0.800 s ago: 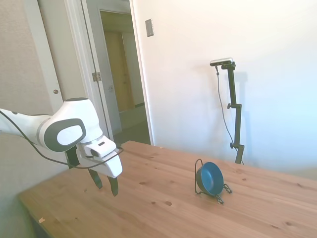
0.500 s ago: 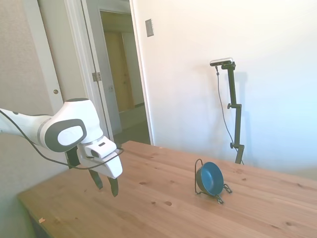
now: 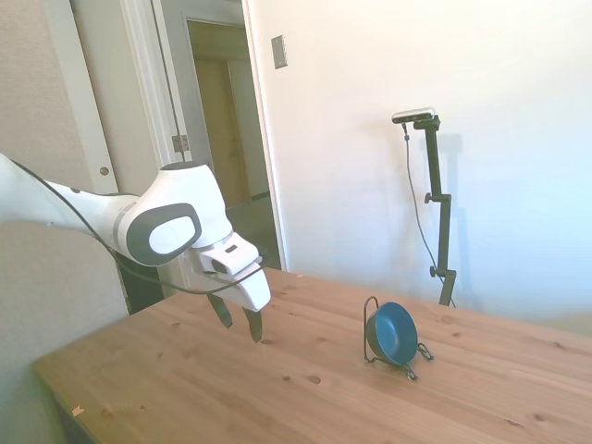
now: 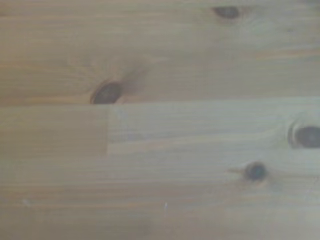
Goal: Unload the bowl
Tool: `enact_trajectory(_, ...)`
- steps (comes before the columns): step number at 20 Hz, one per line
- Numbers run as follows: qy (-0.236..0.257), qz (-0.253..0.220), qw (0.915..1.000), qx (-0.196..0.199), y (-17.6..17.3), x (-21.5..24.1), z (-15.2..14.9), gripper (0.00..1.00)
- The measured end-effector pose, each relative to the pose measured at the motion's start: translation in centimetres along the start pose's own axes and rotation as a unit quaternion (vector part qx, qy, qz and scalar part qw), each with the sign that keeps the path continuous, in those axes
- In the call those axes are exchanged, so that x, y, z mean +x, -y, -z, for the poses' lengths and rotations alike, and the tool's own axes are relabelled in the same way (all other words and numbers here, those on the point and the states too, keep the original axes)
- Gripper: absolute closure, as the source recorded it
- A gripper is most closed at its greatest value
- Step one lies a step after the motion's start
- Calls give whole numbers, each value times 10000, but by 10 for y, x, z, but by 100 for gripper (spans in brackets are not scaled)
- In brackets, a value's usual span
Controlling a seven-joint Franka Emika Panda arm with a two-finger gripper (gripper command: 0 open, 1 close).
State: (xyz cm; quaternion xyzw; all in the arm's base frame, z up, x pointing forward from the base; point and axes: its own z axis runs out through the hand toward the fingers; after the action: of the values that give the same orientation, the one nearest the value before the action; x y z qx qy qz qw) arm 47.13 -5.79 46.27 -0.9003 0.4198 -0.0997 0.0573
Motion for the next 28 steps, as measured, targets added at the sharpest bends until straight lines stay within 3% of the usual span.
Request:
enact_trajectory(7,-102,-320,9994,-48,-3,95,2,0)
enact_trajectory(13,-99,-347,9993,-80,-15,110,7,0)
enact_trajectory(19,-103,-500,9987,-92,-38,168,8,0)
enact_trajectory(28,302,-170,9994,51,-43,245,-11,0)
